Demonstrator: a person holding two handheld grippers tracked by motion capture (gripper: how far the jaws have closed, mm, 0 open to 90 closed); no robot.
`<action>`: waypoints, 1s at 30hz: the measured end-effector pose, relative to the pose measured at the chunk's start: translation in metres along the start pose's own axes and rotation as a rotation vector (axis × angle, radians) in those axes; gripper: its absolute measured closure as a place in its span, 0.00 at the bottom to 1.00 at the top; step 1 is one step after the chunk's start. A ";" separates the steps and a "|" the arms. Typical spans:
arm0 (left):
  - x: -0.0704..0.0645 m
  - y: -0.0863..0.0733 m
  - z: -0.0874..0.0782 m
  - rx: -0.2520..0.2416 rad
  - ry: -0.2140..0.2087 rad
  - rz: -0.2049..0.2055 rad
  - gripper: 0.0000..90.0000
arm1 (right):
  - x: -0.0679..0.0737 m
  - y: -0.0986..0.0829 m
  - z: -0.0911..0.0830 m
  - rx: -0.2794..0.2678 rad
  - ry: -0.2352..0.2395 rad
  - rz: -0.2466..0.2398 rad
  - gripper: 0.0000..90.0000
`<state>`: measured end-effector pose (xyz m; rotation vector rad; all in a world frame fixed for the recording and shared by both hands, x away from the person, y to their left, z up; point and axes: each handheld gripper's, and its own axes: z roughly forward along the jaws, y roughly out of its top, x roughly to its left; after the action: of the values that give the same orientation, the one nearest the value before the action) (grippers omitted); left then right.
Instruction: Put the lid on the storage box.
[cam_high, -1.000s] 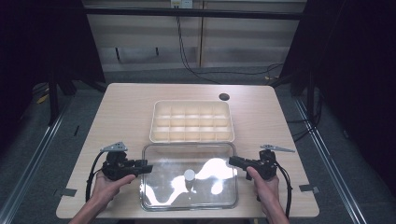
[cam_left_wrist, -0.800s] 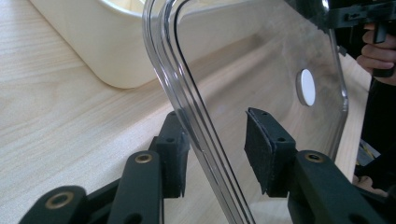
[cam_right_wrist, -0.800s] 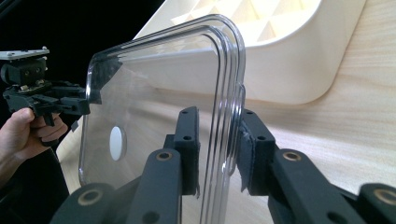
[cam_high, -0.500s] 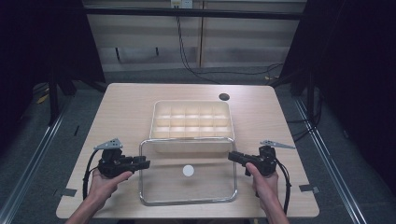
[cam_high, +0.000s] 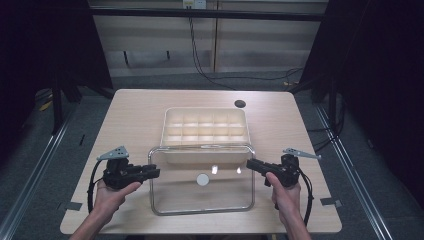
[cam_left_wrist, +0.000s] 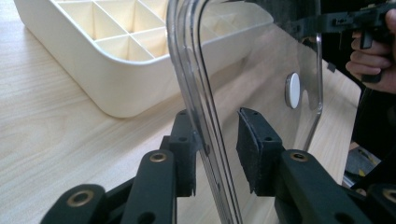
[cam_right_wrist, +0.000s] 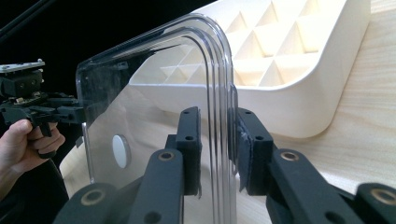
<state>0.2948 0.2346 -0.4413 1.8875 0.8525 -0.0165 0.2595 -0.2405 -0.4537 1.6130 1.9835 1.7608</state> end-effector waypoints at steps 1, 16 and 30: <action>0.000 0.001 -0.001 -0.002 0.005 0.004 0.77 | 0.001 0.000 0.000 -0.004 0.000 -0.003 0.82; -0.006 0.011 -0.012 -0.034 0.024 0.014 0.79 | 0.012 0.012 -0.002 -0.025 0.001 -0.044 0.82; -0.002 0.027 -0.014 -0.056 0.048 0.022 0.79 | 0.014 0.031 0.003 -0.050 0.004 -0.085 0.82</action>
<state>0.3031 0.2381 -0.4128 1.8508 0.8563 0.0652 0.2751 -0.2343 -0.4239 1.4889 1.9615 1.7702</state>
